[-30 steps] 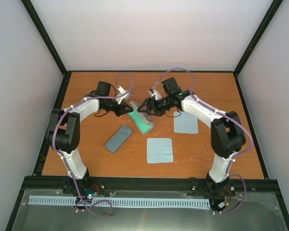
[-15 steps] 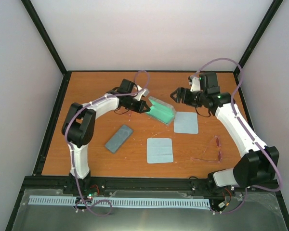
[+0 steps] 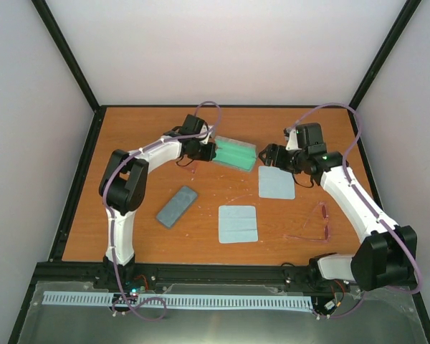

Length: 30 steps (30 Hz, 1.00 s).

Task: Organize the sunglasses
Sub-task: Place the sunglasses case at the center of the board.

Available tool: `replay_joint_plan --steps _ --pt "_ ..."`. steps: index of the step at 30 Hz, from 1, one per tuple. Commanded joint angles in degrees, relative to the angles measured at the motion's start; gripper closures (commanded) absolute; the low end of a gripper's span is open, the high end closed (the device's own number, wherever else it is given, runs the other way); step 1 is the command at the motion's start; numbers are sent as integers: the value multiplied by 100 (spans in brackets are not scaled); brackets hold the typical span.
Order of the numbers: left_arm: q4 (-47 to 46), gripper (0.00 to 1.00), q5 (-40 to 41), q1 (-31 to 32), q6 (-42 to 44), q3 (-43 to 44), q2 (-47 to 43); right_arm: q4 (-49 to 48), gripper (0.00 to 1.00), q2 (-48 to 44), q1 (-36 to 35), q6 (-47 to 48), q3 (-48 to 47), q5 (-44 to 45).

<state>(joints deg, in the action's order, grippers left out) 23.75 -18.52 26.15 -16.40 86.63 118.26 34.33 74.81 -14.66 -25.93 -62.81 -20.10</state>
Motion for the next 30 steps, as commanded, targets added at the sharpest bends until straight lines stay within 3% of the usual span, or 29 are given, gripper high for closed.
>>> replay_joint_plan --steps 1,25,30 --pt "-39 100 462 20 -162 374 205 -294 18 -89 -12 -94 246 25" --pt "147 100 1190 22 -12 687 769 -444 18 194 -12 -44 594 -54" --pt "128 91 948 20 10 556 692 -436 18 261 -36 -54 625 -73"
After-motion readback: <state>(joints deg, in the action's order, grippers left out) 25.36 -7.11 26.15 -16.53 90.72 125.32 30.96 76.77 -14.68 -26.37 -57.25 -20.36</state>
